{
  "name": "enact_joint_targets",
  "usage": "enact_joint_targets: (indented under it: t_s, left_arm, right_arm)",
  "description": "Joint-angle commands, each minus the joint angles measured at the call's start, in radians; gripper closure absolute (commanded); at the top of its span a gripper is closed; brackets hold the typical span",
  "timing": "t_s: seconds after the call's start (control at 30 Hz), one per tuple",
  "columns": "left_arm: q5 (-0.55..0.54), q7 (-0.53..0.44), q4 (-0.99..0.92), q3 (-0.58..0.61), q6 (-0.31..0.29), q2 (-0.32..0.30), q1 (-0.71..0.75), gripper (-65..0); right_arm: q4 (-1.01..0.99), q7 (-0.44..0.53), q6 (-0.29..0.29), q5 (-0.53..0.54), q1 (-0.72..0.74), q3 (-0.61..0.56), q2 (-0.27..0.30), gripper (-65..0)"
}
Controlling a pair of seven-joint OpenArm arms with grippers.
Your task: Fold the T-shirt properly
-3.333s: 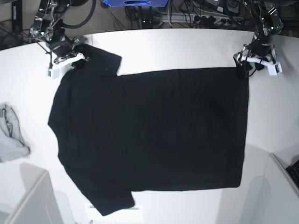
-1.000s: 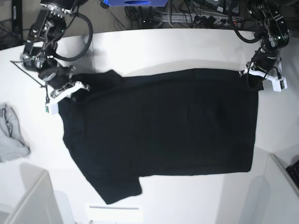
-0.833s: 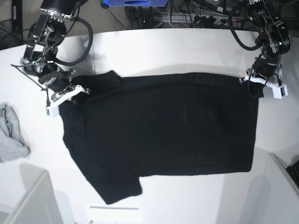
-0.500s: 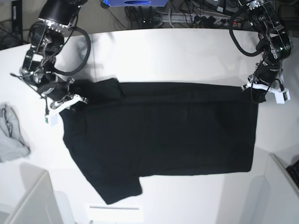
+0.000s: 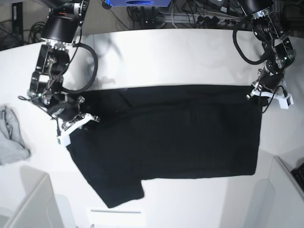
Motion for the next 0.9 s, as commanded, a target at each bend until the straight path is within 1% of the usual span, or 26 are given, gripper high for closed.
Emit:
enact_joint_targets:
  t_s: [0.0, 0.13, 0.4, 0.73, 0.77, 0.83, 0.87]
  left_arm:
    - [-0.007, -0.017, 0.008, -0.006, 0.012, -0.014, -0.006, 0.0]
    - [-0.007, -0.017, -0.005, -0.004, 0.021, -0.015, -0.033, 0.0]
    - [-0.007, -0.017, -0.095, -0.004, 0.022, -0.015, -0.084, 0.0]
    - [-0.007, -0.017, -0.106, 0.024, 0.022, -0.029, -0.11, 0.0]
    - [-0.007, -0.017, -0.106, 0.022, 0.022, -0.029, -0.112, 0.0]
    - [-0.007, -0.017, -0.106, 0.016, 0.022, -0.029, -0.112, 0.0]
    - [-0.007, -0.018, -0.107, 0.014, 0.022, -0.029, -0.112, -2.3]
  right_arm:
    - [0.001, 0.021, -0.001, 0.011, 0.029, 0.001, 0.016, 0.0]
    - [-0.042, 0.031, -0.039, 0.011, 0.064, 0.001, 0.02, 0.0]
    - [-0.125, 0.031, -0.042, 0.011, 0.108, -0.001, 0.028, 0.0]
    - [-0.136, 0.027, -0.045, 0.011, 0.108, 0.001, 0.034, 0.0]
    - [-0.136, 0.03, -0.045, 0.011, 0.108, 0.002, 0.034, -1.5]
    - [-0.134, 0.03, -0.045, 0.011, 0.107, 0.007, 0.032, -15.2]
    - [-0.134, 0.031, -0.045, 0.011, 0.107, 0.009, 0.032, -21.0]
